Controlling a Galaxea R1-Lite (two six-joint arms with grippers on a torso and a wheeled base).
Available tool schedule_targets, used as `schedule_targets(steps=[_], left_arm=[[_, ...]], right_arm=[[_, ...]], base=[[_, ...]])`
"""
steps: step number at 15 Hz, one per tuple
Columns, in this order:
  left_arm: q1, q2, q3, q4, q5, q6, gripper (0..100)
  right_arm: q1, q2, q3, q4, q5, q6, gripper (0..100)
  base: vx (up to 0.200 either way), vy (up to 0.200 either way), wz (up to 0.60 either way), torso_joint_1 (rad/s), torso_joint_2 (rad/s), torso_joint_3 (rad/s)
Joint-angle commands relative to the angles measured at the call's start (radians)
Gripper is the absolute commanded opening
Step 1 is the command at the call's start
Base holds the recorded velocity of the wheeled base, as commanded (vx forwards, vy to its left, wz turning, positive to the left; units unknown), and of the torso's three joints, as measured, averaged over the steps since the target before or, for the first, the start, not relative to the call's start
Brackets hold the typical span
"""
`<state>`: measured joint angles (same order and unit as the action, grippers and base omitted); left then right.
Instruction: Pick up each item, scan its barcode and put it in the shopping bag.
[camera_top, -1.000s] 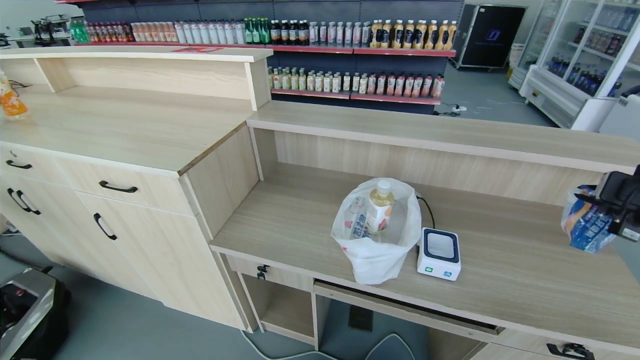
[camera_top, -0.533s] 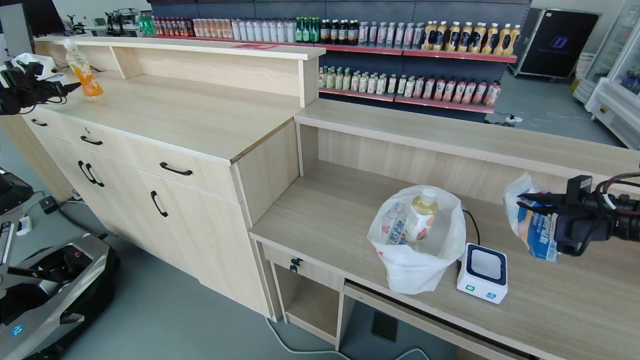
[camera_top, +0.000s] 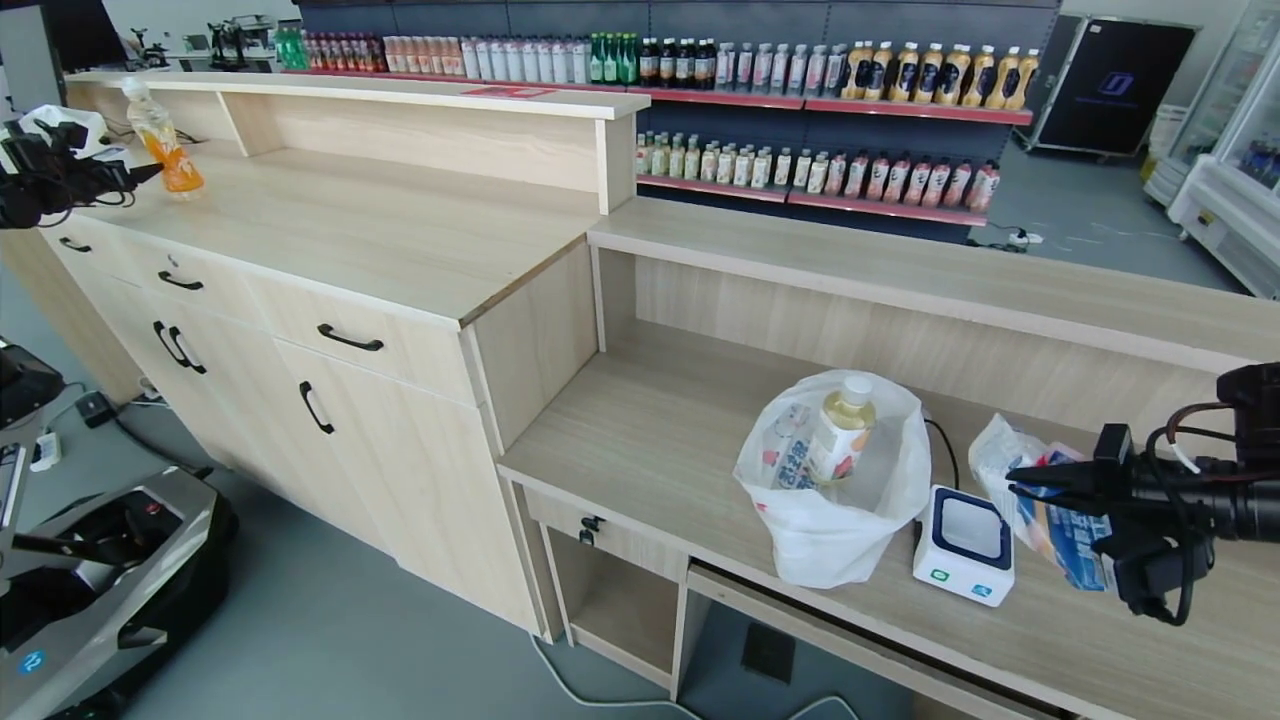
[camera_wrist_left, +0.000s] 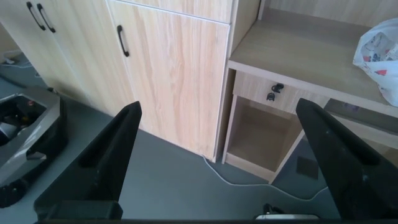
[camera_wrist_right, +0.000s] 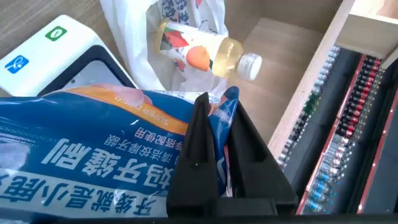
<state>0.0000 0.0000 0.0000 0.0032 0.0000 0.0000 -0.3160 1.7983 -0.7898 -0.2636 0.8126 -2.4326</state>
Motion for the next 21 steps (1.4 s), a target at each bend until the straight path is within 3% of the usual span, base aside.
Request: schedule_targets(steps=[1, 6, 11, 21], left_arm=[[0.000, 0.000, 0.000, 0.000, 0.000, 0.000, 100], [0.000, 0.000, 0.000, 0.000, 0.000, 0.000, 100], [0.000, 0.000, 0.000, 0.000, 0.000, 0.000, 100], [0.000, 0.000, 0.000, 0.000, 0.000, 0.000, 100]], right_arm=[[-0.017, 0.023, 0.000, 0.009, -0.001, -0.072, 0], [-0.025, 0.064, -0.012, 0.007, -0.016, -0.310, 0], [-0.022, 0.112, -0.026, 0.006, -0.013, -0.430, 0], [-0.018, 0.230, -0.106, 0.006, -0.010, -0.447, 0]], base=[[0.000, 0.000, 0.00, 0.000, 0.00, 0.000], [0.000, 0.000, 0.00, 0.000, 0.00, 0.000], [0.000, 0.000, 0.00, 0.000, 0.00, 0.000], [0.000, 0.000, 0.00, 0.000, 0.00, 0.000]])
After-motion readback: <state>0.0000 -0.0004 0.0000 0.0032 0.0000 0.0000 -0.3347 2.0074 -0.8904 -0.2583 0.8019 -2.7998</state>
